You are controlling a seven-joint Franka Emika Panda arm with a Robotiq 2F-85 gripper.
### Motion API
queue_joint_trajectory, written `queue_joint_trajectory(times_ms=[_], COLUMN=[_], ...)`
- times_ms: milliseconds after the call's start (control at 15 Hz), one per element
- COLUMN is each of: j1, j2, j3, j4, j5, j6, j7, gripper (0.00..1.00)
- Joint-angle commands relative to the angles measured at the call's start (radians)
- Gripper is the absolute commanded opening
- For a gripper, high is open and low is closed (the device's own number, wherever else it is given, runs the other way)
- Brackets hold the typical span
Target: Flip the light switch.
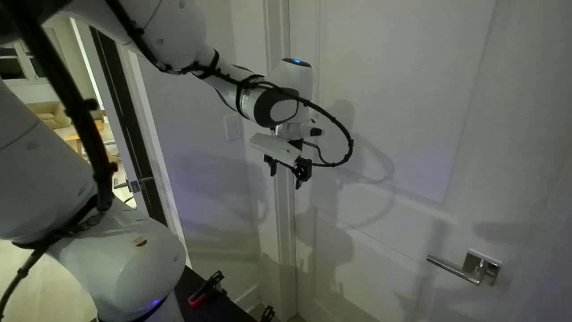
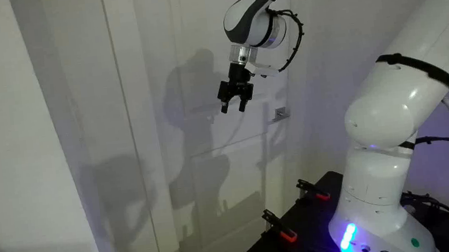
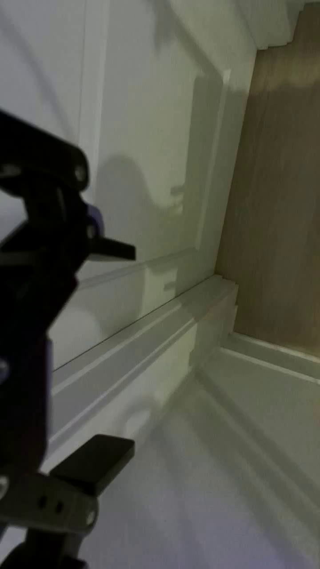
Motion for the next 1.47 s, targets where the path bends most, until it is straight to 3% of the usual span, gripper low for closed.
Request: queue_joint_trajectory(times_ms=[0, 333, 400, 667, 867, 1133, 1400], j1=[-0.02, -0.02, -0.003, 0.078, 0.119, 0.127, 0.129], j2=[0.001, 0.001, -0.003, -0.043, -0.074, -0.151, -0.23], j3=[0.019, 0.019, 0.005, -0.028, -0.023, 0.001, 0.02], j4=[0.002, 0.002, 0.002, -0.017, -0.045, -0.122, -0.198], j5=[0.009, 0.009, 0.051, 0.303, 0.422, 0.46, 0.442], j6=[-0.004, -0.004, -0.018, -0.057, -0.098, -0.13, -0.085], j7=[-0.006, -0.006, -0.032, -0.214, -0.373, -0.594, -0.791], gripper=[1.0, 1.0, 1.0, 1.0, 1.0, 1.0, 1.0])
